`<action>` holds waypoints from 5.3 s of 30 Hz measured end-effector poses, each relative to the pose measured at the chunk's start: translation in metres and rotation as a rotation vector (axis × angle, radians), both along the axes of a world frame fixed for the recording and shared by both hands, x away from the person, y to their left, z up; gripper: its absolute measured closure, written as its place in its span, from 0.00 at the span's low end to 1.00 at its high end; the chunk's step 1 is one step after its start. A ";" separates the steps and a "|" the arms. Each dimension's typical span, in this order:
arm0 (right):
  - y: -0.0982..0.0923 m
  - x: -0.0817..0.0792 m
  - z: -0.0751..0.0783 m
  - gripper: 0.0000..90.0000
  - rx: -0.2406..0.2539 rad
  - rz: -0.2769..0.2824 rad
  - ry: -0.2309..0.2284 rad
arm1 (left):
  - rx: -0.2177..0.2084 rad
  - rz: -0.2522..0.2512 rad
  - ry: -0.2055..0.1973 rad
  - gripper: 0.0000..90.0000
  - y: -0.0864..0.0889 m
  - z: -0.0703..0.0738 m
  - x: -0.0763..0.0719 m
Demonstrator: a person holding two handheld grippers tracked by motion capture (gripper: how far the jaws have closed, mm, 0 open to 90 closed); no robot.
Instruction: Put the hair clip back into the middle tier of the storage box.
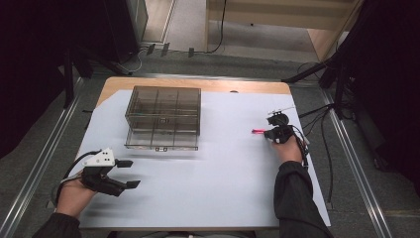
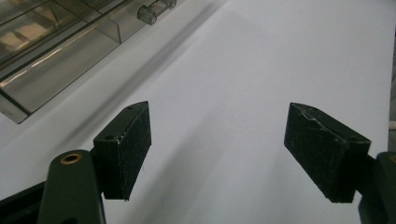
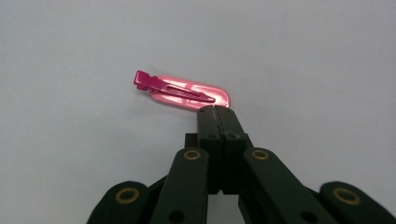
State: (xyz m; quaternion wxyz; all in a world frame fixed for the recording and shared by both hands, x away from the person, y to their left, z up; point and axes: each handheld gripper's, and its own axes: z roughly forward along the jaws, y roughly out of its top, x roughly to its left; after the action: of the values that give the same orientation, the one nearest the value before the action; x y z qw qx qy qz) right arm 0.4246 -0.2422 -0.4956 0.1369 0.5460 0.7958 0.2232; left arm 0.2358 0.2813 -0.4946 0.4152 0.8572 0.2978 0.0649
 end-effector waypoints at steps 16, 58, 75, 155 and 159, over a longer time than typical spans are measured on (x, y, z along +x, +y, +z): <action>0.009 0.017 0.000 1.00 -0.009 -0.022 -0.003 | 0.002 0.035 0.001 0.27 0.010 -0.001 -0.010; 0.044 0.044 0.010 0.77 -0.082 -0.120 0.200 | 0.013 0.060 0.008 0.27 0.015 -0.002 -0.016; 0.047 0.041 0.010 0.86 -0.103 -0.093 0.203 | 0.006 0.056 0.004 0.27 0.016 -0.001 -0.016; 0.114 -0.040 0.046 0.86 0.065 0.254 0.109 | -0.033 -0.023 0.003 0.27 -0.004 0.002 0.012; 0.120 -0.042 0.048 0.86 0.061 0.266 0.107 | -0.031 -0.022 0.004 0.27 -0.005 0.002 0.012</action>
State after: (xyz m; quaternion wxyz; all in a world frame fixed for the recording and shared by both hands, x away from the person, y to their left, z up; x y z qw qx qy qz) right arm 0.3826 -0.1223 -0.4477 0.0469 0.4508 0.8602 0.2339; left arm 0.2474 0.2762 -0.4930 0.4287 0.8539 0.2900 0.0541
